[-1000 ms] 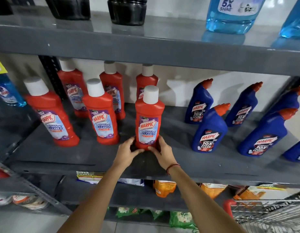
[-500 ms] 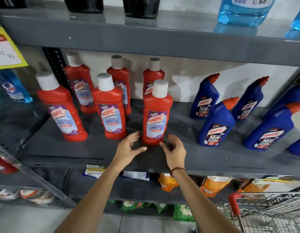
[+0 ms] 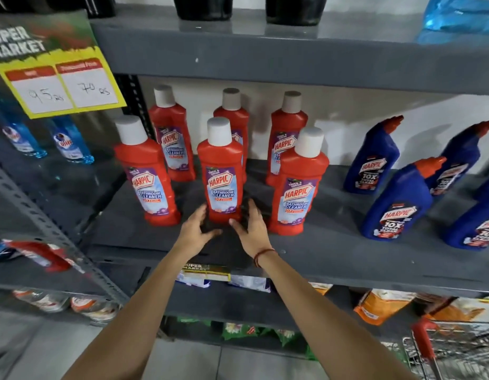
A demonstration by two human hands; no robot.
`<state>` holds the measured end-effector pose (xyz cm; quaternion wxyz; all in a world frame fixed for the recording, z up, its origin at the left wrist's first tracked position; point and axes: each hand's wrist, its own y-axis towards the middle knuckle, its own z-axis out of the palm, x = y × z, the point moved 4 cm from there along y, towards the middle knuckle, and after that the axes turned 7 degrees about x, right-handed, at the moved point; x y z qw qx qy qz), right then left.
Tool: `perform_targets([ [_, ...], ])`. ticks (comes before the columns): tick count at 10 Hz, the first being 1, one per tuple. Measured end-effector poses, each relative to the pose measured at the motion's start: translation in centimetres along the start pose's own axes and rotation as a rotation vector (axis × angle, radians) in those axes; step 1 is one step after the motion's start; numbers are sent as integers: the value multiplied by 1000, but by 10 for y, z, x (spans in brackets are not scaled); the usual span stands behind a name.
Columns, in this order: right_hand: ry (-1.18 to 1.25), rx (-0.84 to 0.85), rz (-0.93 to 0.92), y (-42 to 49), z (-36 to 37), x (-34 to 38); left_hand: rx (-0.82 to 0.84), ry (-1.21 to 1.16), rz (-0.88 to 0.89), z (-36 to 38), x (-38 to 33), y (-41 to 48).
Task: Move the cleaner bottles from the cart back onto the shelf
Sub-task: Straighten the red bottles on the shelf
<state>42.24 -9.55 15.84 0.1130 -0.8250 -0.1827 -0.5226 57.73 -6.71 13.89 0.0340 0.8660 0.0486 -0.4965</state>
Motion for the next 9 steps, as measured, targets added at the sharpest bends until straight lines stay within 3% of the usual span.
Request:
perform_targets([
  [7,-53,0,-15,-7,6,6,12,52,-30,-10,-4,-10],
  [9,-35,-86,20,-22,-2,2,-165,-21,-74,-2,-17,-32],
])
